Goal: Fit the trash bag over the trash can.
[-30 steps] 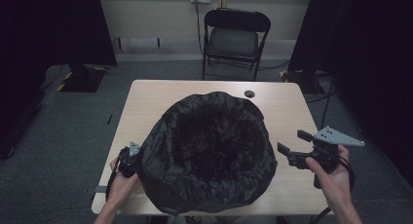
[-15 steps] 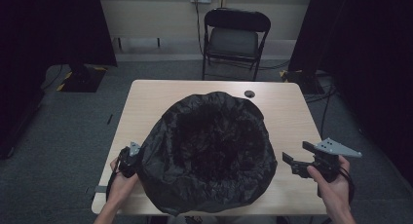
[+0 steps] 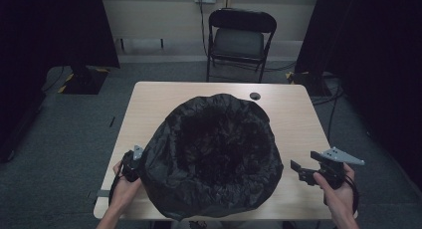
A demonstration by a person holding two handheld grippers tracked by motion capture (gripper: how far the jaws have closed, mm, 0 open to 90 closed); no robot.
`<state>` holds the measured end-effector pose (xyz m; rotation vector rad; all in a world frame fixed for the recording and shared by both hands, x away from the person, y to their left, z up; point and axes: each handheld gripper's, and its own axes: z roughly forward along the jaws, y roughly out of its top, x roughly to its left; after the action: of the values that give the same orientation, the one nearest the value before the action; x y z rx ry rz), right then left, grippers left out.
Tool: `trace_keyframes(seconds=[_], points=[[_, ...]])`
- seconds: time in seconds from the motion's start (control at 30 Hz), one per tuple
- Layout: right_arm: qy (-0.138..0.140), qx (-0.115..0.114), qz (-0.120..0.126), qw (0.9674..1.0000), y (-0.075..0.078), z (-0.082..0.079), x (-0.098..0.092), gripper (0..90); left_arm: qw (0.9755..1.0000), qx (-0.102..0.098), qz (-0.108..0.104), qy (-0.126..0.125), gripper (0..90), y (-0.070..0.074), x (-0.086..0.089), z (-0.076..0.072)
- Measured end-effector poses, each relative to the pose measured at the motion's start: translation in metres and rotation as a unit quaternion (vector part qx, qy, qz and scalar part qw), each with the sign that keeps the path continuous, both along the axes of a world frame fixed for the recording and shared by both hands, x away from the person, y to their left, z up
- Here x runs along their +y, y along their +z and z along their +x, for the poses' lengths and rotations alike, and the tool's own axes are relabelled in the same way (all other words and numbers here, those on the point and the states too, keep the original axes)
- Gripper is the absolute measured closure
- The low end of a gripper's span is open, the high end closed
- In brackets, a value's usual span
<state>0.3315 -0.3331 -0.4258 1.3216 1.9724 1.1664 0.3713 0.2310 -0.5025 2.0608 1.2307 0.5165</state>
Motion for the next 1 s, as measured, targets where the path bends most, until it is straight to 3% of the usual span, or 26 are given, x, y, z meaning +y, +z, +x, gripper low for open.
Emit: trace_keyframes(seconds=[0.53,0.63,0.93,1.0], points=[[-0.03,0.052,-0.031,0.9977,-0.042,0.028,-0.014,12.6,1.0,0.002,0.001,-0.001,3.5,0.0,-0.001,0.0],[-0.038,0.081,-0.033,0.9954,-0.056,0.033,-0.016,12.7,1.0,0.003,0.001,-0.001,3.4,0.0,-0.001,0.0],[-0.057,0.099,-0.053,0.992,-0.068,0.034,-0.024,12.9,1.0,0.002,0.006,0.004,2.8,0.0,-0.002,0.0],[-0.063,0.094,-0.058,0.9919,-0.071,0.034,-0.026,12.9,1.0,0.001,0.005,0.005,2.6,0.0,-0.002,0.0]])
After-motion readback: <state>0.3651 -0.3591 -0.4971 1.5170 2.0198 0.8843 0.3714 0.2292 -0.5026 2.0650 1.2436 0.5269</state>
